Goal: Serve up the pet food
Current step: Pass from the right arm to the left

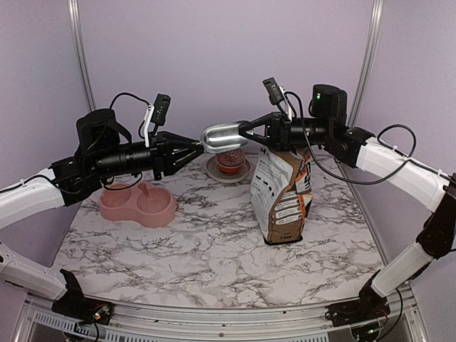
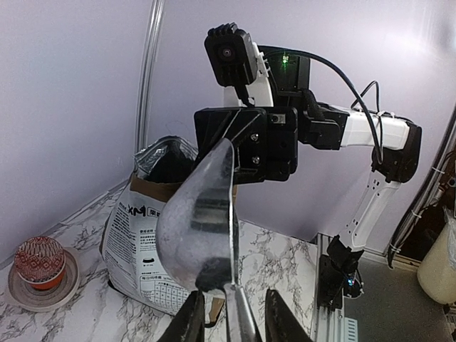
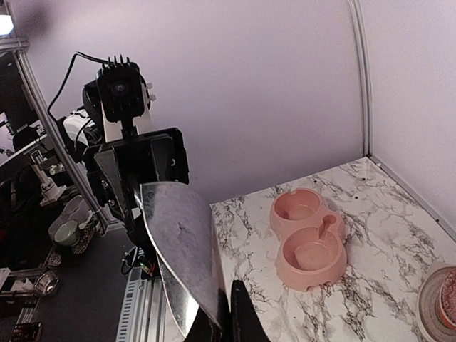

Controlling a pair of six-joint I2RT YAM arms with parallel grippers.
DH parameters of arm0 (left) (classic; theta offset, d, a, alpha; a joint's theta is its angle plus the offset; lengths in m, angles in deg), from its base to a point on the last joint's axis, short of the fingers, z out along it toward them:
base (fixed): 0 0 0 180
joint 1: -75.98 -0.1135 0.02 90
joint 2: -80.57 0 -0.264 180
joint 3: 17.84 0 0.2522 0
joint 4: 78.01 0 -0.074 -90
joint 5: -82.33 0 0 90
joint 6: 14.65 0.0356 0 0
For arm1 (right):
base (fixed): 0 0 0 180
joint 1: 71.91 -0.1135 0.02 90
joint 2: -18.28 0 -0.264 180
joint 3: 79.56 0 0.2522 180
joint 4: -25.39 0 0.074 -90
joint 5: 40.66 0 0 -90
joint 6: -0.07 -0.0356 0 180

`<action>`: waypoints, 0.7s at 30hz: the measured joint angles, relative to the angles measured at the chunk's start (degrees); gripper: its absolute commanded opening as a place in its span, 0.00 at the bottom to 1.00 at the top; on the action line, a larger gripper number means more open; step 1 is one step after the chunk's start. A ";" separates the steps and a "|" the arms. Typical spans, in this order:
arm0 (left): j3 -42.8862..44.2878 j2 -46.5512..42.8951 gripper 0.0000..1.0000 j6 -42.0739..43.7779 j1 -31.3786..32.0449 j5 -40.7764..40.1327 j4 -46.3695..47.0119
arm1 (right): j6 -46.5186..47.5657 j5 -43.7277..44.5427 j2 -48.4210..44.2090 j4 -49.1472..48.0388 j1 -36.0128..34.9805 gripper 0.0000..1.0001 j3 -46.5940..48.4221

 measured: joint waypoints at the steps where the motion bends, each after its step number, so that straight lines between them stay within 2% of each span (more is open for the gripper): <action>1: 0.00 0.00 0.32 0.02 0.00 -0.09 0.00 | 0.00 0.00 0.07 0.02 0.00 0.00 0.02; 8: -0.79 -0.52 0.39 0.13 0.00 -1.11 0.17 | 0.26 0.04 0.44 0.44 0.00 0.00 0.11; 21: -2.14 -2.21 0.35 0.00 -0.70 -2.75 0.87 | 0.63 0.59 0.44 1.57 0.00 0.00 0.20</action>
